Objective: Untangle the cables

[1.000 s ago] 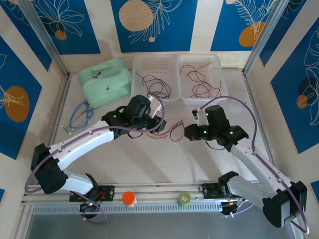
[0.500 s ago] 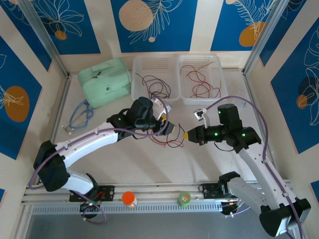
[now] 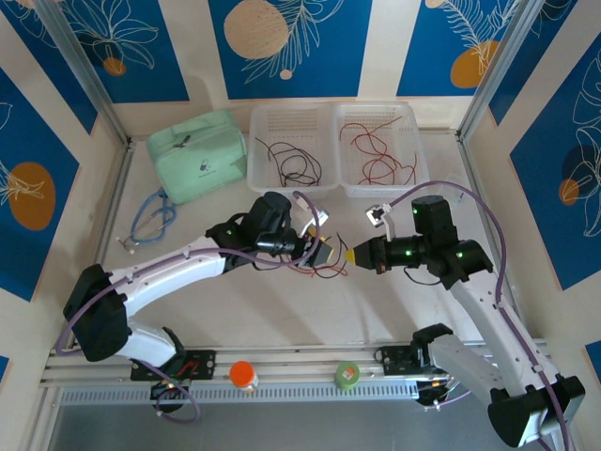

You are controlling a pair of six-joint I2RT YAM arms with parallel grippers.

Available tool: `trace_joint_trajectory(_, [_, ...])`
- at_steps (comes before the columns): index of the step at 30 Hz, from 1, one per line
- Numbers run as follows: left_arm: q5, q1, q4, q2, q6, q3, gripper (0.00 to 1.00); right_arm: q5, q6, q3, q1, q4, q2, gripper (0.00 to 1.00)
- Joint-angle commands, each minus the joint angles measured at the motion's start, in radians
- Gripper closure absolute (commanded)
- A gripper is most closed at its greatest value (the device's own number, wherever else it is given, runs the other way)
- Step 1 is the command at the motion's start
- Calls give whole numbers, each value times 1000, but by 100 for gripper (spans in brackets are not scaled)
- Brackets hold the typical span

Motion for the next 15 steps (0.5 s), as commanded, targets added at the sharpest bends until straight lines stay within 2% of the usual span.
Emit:
trace_joint_trajectory(1, [-13,-12,59,-20,-7,8,86,-27,15,-15,-5,9,-21,100])
trace_joint_trajectory(2, [-47,-14,63,-26,-10,8,100,-22,20,-19,-5,11,-25,100])
trace_joint_trajectory(6, [-173,-19,39,-99,-11,16,100,38,82,-54,-7,31,-44,100])
trace_joint_trajectory(10, [-293,-18,-123,-206,30,128,100,194,240,-127,-11,68,-56,96])
trace_joint_trajectory(12, [-331,-21,-199,-245,60,212,100,204,306,-172,-12,112,-63,96])
trace_joint_trajectory(14, [-350,-21,-253,-266,89,299,100,201,375,-215,-11,180,-80,90])
trace_joint_trajectory(15, [-352,-21,-276,-268,101,348,100,195,409,-238,-11,215,-91,82])
